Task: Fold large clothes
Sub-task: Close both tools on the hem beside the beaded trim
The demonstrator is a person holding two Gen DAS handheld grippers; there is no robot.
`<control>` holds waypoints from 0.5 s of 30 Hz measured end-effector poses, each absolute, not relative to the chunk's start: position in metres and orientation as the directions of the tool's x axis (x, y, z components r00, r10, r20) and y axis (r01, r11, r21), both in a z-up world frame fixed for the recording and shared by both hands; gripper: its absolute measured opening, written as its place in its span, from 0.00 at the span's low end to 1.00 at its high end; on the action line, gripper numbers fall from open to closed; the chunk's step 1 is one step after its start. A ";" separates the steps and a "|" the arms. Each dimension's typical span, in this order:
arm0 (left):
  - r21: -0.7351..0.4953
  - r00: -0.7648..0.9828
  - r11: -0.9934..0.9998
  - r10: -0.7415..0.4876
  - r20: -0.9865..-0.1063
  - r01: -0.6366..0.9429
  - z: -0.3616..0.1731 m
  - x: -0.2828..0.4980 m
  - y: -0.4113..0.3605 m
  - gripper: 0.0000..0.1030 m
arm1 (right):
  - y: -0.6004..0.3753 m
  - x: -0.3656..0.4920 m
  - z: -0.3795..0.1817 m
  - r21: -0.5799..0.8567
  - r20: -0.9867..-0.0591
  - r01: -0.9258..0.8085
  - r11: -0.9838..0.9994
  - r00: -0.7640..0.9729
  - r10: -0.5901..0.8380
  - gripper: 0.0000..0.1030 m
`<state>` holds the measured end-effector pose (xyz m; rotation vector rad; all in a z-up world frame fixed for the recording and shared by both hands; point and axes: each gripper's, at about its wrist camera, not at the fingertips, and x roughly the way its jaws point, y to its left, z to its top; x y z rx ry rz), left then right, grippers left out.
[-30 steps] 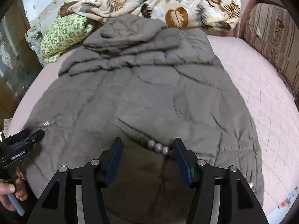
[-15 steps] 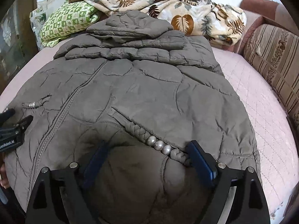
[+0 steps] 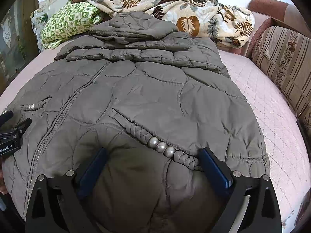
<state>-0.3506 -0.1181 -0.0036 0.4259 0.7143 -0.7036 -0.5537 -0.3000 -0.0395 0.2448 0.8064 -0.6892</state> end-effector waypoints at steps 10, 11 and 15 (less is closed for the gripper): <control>0.119 0.546 0.693 -0.438 -0.714 0.711 -0.004 -0.352 -0.118 0.97 | -0.300 -0.554 -0.040 -0.054 -0.730 0.651 0.757 0.492 -0.475 0.97; 0.118 0.546 0.693 -0.439 -0.713 0.712 -0.004 -0.351 -0.118 0.97 | -0.300 -0.555 -0.040 -0.054 -0.730 0.651 0.757 0.492 -0.475 0.97; 0.118 0.546 0.692 -0.440 -0.712 0.712 -0.003 -0.352 -0.119 0.97 | -0.300 -0.555 -0.040 -0.054 -0.729 0.651 0.758 0.493 -0.475 0.97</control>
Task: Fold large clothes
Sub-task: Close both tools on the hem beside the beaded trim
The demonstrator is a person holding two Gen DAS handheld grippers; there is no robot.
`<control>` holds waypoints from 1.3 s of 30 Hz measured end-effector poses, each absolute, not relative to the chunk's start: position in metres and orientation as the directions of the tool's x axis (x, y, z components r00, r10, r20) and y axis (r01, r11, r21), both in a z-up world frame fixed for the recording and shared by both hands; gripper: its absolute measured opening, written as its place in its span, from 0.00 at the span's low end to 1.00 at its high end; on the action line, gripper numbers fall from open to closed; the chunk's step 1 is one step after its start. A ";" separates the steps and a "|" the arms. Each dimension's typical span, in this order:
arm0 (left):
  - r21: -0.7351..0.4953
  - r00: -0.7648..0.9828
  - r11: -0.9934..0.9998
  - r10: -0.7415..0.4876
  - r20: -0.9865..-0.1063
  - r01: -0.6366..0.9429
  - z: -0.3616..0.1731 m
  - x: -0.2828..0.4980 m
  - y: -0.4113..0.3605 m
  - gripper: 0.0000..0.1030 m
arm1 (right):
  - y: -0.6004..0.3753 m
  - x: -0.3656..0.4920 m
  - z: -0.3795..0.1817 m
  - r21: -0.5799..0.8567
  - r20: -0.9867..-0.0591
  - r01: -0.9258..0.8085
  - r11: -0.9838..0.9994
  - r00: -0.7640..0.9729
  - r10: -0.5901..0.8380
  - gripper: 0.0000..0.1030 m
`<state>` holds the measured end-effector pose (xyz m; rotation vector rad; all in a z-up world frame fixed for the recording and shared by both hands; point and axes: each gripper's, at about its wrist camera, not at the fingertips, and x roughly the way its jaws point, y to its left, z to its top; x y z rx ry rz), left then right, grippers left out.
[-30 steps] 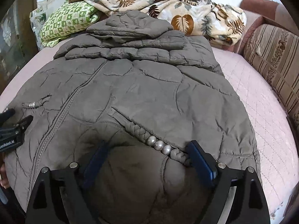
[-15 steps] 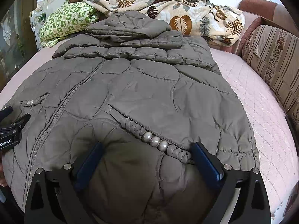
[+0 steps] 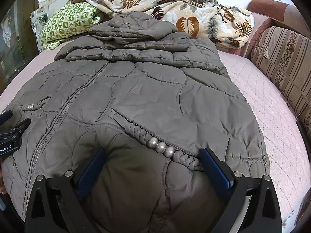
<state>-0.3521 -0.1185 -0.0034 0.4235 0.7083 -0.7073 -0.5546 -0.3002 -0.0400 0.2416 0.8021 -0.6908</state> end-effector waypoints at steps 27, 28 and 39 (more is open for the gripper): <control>0.102 0.526 0.684 -0.447 -0.723 0.722 -0.004 -0.351 -0.115 0.97 | -0.299 -0.552 -0.039 -0.072 -0.735 0.654 0.753 0.476 -0.483 0.98; 0.100 0.523 0.683 -0.448 -0.725 0.724 -0.004 -0.350 -0.115 0.97 | -0.299 -0.553 -0.039 -0.072 -0.735 0.654 0.753 0.476 -0.483 0.98; 0.078 0.495 0.668 -0.462 -0.735 0.740 -0.003 -0.354 -0.105 0.97 | -0.295 -0.558 -0.040 -0.071 -0.732 0.655 0.752 0.478 -0.486 0.99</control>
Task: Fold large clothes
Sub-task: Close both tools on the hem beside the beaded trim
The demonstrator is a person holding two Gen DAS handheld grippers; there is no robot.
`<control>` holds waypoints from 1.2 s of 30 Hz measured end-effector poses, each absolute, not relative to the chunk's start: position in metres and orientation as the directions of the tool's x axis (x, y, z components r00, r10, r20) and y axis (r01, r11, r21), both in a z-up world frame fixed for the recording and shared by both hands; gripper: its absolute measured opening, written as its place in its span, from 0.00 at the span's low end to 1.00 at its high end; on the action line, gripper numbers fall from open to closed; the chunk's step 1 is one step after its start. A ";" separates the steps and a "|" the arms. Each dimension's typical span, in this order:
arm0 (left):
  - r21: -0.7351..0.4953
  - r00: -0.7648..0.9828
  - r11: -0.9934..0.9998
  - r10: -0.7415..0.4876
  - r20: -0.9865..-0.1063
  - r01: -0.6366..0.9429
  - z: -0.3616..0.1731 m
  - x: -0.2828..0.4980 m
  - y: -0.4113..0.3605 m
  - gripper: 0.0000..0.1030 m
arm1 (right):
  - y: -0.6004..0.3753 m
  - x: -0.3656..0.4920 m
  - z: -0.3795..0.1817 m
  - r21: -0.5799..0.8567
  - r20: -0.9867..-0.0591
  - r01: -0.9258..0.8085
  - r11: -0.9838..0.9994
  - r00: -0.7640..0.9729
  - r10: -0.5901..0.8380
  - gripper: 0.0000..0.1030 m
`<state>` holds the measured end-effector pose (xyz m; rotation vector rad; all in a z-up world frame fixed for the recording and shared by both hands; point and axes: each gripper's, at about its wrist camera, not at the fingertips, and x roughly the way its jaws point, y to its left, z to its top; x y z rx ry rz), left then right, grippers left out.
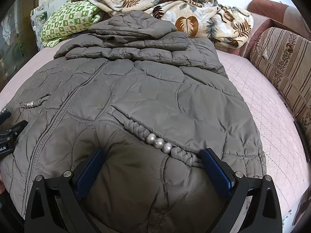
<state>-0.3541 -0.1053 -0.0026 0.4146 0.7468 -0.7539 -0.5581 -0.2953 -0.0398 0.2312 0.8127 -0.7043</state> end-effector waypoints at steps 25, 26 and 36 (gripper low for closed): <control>0.108 0.537 0.639 -0.530 -0.656 0.762 -0.004 -0.390 -0.056 0.97 | -0.274 -0.603 -0.043 -0.015 -0.712 0.588 0.809 0.561 -0.422 0.99; 0.110 0.537 0.637 -0.529 -0.657 0.763 -0.004 -0.390 -0.056 0.97 | -0.274 -0.604 -0.044 -0.010 -0.708 0.594 0.805 0.564 -0.425 0.99; 0.051 0.511 0.660 -0.528 -0.678 0.750 0.009 -0.380 -0.029 0.97 | -0.263 -0.614 -0.040 -0.023 -0.697 0.600 0.800 0.564 -0.443 0.99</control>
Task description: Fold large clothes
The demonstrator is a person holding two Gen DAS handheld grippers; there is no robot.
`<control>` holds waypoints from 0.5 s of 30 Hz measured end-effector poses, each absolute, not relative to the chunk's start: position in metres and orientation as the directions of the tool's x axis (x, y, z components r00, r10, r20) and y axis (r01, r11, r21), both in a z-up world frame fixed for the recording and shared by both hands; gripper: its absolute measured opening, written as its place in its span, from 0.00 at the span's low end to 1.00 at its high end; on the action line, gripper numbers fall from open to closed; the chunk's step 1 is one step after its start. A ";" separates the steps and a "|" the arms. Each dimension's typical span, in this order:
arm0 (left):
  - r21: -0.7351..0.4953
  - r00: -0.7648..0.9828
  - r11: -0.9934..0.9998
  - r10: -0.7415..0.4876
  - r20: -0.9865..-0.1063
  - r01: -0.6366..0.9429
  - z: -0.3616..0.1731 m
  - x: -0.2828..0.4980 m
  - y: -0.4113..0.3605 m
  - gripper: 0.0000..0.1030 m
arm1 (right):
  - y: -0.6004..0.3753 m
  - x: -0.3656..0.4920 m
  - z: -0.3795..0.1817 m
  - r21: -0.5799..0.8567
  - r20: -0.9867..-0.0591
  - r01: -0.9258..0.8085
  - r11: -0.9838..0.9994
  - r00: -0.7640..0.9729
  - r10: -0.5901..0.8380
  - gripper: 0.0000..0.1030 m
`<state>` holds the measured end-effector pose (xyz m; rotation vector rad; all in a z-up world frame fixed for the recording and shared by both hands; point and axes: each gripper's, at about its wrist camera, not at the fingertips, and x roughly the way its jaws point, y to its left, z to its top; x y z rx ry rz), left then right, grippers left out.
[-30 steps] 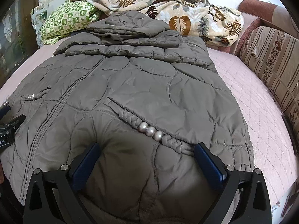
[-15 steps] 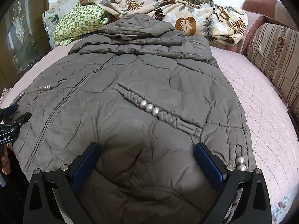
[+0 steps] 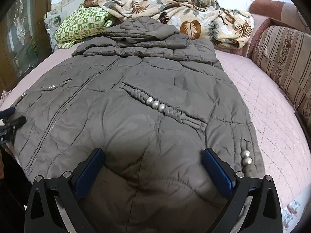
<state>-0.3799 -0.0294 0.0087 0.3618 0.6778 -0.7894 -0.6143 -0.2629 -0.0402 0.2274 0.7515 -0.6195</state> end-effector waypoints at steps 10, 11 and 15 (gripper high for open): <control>-0.129 0.512 0.750 -0.556 -0.655 0.649 0.033 -0.351 0.049 0.97 | -0.274 -0.676 -0.004 0.198 -0.593 0.616 0.762 0.694 -0.407 0.99; -0.167 0.504 0.768 -0.551 -0.665 0.619 0.033 -0.343 0.058 0.97 | -0.278 -0.685 0.001 0.219 -0.576 0.628 0.747 0.701 -0.420 0.99; -0.366 0.400 0.809 -0.557 -0.728 0.460 0.014 -0.302 0.091 0.97 | -0.305 -0.729 0.008 0.301 -0.549 0.727 0.617 0.662 -0.511 0.99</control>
